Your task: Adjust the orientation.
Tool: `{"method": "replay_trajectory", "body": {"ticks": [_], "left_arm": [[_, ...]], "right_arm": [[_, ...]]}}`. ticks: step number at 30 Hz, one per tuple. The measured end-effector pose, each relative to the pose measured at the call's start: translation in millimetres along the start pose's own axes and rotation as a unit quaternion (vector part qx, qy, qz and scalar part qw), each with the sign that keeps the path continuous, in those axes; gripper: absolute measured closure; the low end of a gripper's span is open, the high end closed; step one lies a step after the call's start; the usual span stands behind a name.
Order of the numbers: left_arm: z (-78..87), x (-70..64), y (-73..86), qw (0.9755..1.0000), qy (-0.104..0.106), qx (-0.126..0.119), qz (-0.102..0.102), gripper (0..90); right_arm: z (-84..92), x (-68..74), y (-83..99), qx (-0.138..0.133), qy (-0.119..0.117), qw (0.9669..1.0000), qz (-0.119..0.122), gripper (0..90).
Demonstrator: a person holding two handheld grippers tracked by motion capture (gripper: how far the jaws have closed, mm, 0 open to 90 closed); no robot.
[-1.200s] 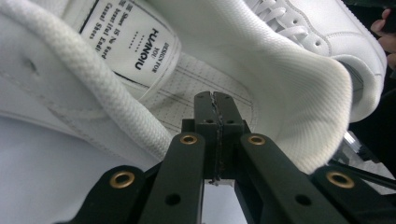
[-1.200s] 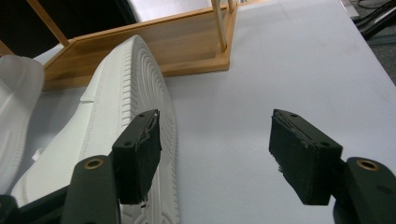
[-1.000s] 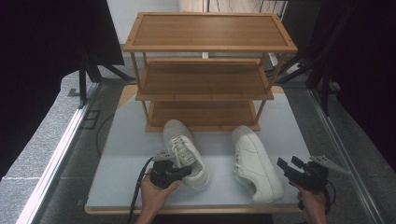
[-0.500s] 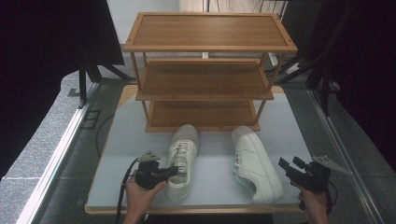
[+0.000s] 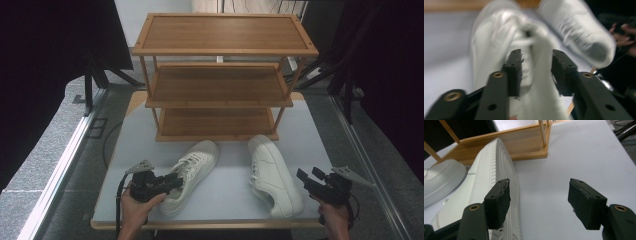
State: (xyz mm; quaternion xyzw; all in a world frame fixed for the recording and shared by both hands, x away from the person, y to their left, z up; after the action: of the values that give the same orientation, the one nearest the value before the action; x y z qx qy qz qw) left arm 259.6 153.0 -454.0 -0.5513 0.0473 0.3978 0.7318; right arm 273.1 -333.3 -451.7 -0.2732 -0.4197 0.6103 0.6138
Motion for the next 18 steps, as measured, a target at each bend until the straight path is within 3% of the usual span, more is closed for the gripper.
{"method": "replay_trajectory", "body": {"ticks": [3,7,11,18], "left_arm": [[6.2,-10.1,-7.0,0.9993,0.008,-0.024,-0.026,53.1],[15.6,-16.2,-9.0,0.9979,0.012,-0.050,-0.038,50.9],[21.0,-13.4,-7.7,0.9980,0.011,-0.056,-0.028,49.4],[26.3,-8.6,-7.7,0.9977,-0.004,-0.067,-0.008,47.5]], "right_arm": [[2.9,-1.8,-3.0,-0.007,0.004,1.0000,-0.004,34.3],[5.6,-3.4,-6.9,-0.016,0.009,0.9998,-0.005,34.3],[9.3,-2.0,-10.9,-0.024,0.008,0.9997,-0.006,34.3],[13.8,2.9,-13.4,-0.031,-0.004,0.9993,0.022,34.1]]}}
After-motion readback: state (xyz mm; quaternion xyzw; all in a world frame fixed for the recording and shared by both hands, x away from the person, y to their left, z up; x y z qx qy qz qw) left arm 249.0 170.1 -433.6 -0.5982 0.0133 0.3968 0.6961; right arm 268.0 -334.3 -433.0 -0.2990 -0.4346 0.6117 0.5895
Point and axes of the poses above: each handheld gripper's, and its own axes: z roughly backward along the jaws, y roughly out of its underside, x roughly to its left, the point moved 3 cm from there along -z, roughly forward along the jaws, and after that the axes turned 9 degrees about y, right-handed, at the moved point
